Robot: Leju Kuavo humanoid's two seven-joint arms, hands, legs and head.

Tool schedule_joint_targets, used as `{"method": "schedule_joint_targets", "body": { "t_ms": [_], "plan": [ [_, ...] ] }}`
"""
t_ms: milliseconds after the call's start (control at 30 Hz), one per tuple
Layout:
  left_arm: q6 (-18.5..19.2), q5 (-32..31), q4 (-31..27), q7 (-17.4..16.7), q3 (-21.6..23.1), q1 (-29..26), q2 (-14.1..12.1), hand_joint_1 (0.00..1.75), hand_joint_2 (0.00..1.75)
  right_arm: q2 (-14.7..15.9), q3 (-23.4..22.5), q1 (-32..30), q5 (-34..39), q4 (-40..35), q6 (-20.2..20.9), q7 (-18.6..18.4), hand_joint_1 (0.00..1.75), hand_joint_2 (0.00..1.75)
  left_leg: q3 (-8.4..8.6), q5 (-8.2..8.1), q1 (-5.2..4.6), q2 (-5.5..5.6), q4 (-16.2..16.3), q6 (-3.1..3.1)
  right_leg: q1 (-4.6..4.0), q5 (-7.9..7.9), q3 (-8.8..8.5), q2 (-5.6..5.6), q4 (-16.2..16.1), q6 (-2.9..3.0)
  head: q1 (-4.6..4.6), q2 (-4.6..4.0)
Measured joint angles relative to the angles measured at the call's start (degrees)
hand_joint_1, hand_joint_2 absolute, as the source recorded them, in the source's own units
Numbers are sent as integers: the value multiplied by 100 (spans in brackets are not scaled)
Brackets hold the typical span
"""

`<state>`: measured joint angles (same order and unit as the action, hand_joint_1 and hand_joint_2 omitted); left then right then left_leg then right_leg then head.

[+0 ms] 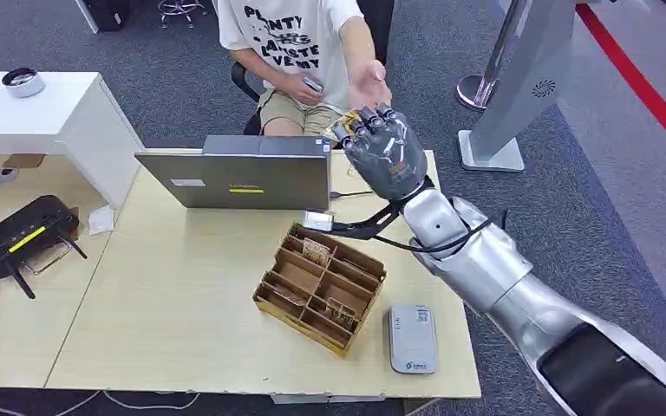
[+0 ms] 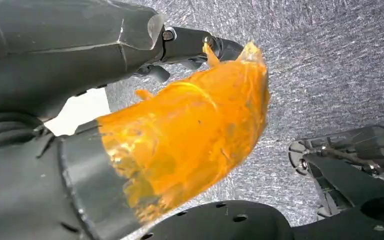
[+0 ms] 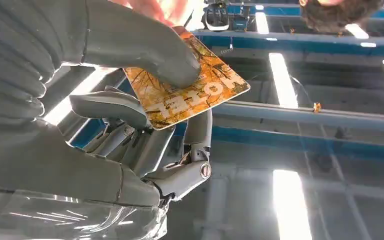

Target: Pass the card to the sensor for recognition and then transmit it.

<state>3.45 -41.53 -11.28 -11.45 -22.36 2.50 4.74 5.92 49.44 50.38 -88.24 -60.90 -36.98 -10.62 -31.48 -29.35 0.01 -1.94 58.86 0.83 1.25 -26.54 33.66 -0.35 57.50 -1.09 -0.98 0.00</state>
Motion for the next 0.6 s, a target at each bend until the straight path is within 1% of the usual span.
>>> {"method": "schedule_joint_targets", "body": {
  "t_ms": [67,100,133,167,200,433,600],
  "plan": [
    [0,-13,0,7,0,2,0,0,0,7,121,132,0,187,0,-74,175,175,0,0,0,0,0,0,0,0,0,0,0,0,0,0],
    [0,-13,0,7,0,1,0,0,0,13,165,169,0,257,0,-96,52,175,-1,0,0,0,0,0,0,0,0,0,0,0,-2,0],
    [0,-13,0,7,0,1,0,0,0,15,191,195,0,311,0,-103,0,175,-1,0,0,0,0,0,-1,-1,1,0,0,0,-2,0],
    [0,-13,0,7,0,1,0,0,0,20,234,226,0,374,-2,-118,0,175,-1,-1,0,1,0,0,0,-1,1,0,0,0,0,0],
    [2,-13,0,7,0,2,0,0,0,24,267,252,0,423,0,-144,0,0,-2,-1,0,0,0,0,0,-1,1,0,0,0,-2,0],
    [11,-26,0,7,0,3,0,0,0,50,446,356,-2,705,-2,-446,0,0,0,-1,0,0,0,0,0,-1,1,0,0,0,-2,0],
    [11,-31,0,7,0,0,0,0,0,157,667,395,-2,803,-2,-860,0,0,0,-1,0,0,0,0,0,0,1,0,0,0,-2,0]
  ]
}}
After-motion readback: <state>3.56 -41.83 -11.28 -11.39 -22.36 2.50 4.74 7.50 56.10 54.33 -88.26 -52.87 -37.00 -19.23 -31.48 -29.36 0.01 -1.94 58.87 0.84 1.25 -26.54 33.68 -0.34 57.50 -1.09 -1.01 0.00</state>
